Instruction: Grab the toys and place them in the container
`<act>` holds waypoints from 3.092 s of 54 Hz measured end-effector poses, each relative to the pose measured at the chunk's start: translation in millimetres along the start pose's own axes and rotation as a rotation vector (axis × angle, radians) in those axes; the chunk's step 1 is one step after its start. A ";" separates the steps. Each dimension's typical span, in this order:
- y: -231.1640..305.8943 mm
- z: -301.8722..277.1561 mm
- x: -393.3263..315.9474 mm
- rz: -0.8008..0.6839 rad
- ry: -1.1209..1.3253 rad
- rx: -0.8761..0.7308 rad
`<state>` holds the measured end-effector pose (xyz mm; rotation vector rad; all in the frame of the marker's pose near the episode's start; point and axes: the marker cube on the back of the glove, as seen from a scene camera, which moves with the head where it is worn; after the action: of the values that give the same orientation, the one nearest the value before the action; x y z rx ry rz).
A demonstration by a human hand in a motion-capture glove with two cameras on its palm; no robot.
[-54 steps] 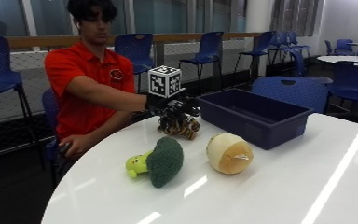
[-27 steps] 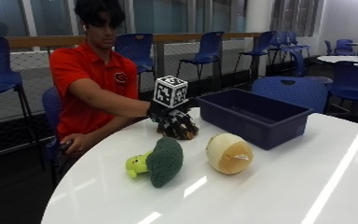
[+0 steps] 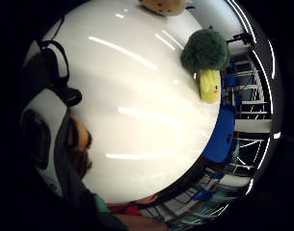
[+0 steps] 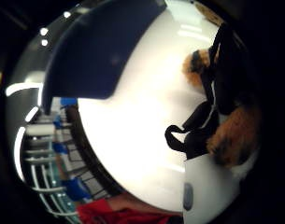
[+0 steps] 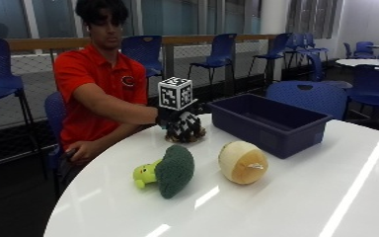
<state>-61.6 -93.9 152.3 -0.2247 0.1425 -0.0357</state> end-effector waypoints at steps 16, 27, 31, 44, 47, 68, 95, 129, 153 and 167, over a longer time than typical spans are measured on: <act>-20.9 -41.6 14.8 0.064 -0.079 0.014; -57.1 -119.3 1.3 0.045 -0.007 0.107; -70.6 -145.0 -4.6 0.041 0.002 0.132; -123.0 -189.5 -43.1 0.006 0.030 0.163; -135.7 -188.4 -58.3 -0.006 -0.002 0.167; -197.7 -150.6 -164.7 -0.106 -0.056 0.142; -174.4 -136.1 -139.7 -0.228 -0.105 -0.067; -110.4 -106.4 157.4 0.247 0.052 -0.027; -83.2 -44.2 237.6 0.342 0.053 -0.091; -84.1 -3.8 236.8 0.330 -0.047 -0.155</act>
<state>170.5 -188.8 135.1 -0.3545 0.1345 0.3092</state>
